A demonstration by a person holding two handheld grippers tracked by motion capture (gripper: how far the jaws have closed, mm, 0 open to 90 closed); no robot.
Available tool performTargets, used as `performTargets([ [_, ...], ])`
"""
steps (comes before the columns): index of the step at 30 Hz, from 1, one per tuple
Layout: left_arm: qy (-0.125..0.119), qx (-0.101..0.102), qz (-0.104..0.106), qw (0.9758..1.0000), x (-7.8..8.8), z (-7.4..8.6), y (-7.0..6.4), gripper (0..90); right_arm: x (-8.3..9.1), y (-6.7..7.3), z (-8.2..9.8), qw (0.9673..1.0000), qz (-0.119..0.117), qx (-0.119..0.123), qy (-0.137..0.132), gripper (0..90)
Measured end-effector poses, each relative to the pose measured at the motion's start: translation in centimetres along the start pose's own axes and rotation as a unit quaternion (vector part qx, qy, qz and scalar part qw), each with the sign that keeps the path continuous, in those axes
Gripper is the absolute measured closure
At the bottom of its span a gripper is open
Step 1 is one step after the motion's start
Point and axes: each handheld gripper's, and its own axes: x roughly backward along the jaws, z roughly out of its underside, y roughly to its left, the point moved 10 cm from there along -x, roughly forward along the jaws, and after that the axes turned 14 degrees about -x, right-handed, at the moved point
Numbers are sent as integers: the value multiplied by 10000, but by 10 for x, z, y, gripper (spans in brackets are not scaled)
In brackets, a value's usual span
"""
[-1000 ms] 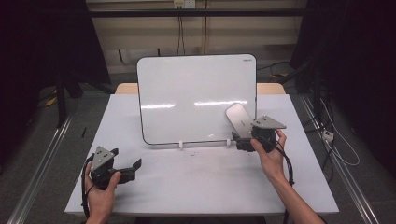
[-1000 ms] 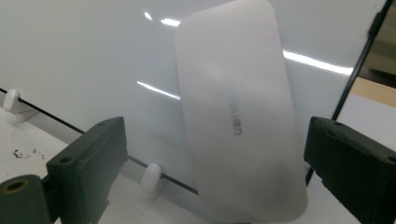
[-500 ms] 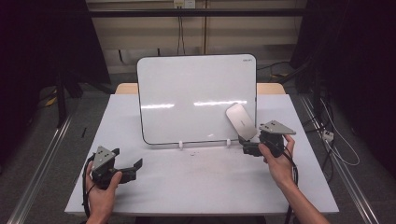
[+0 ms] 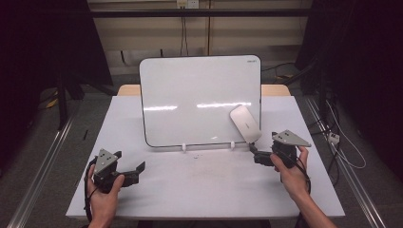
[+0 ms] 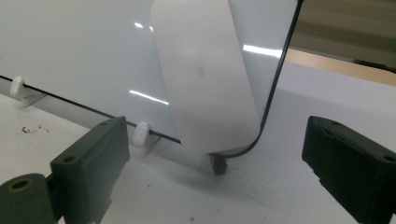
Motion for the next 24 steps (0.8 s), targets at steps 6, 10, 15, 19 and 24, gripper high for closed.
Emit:
performTargets([
  [6,-27,3,-6,10000,1,-1,-2,49,10,-6,6,9999,9,-120,-93,77],
  [10,-3,-17,-4,10000,1,0,-2,49,14,-13,12,9997,57,-211,-88,77],
  [15,7,-45,-1,10000,1,0,-3,49,17,-19,25,9996,132,-253,-22,81],
  [19,-28,105,38,9999,2,0,-4,49,21,-23,36,9996,169,-236,66,79],
  [24,40,38,144,9999,1,2,-12,49,24,-31,49,9992,240,-307,88,77],
])
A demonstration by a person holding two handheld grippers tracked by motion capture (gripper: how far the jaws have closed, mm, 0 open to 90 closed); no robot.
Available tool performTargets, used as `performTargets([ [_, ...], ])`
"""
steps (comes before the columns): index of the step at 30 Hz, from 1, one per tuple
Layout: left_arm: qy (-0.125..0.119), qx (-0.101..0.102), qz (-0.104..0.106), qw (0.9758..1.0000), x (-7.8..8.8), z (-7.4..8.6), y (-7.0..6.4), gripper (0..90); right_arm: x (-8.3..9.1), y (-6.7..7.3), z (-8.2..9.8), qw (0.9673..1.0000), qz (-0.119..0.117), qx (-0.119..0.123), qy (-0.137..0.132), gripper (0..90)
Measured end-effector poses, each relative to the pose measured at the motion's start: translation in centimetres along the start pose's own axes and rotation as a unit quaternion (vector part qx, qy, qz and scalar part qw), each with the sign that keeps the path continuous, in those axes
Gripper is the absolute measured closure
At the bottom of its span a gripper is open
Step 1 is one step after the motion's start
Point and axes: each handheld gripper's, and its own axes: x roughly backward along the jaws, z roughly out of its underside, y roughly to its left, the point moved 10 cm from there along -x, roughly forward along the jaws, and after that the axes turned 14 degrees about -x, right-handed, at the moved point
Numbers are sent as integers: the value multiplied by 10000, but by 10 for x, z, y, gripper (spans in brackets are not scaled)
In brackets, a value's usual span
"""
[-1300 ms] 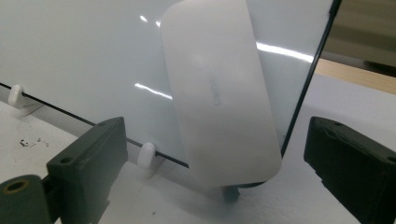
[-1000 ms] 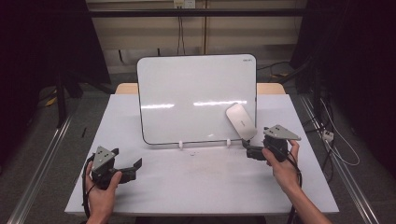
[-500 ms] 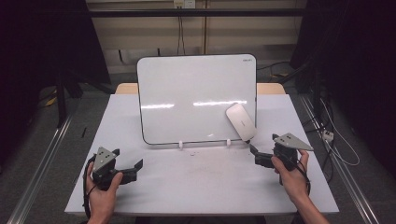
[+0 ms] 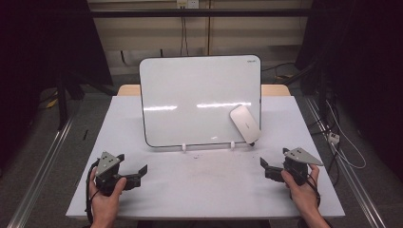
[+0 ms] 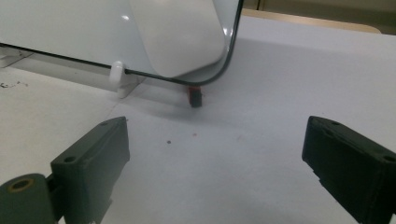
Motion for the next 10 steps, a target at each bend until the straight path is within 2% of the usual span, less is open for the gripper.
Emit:
performTargets([
  [6,1,-33,-38,10000,3,1,3,49,6,-4,2,9999,31,-63,-96,74],
  [10,10,21,-73,10000,1,1,5,49,5,-2,4,10000,-3,-66,-34,72],
])
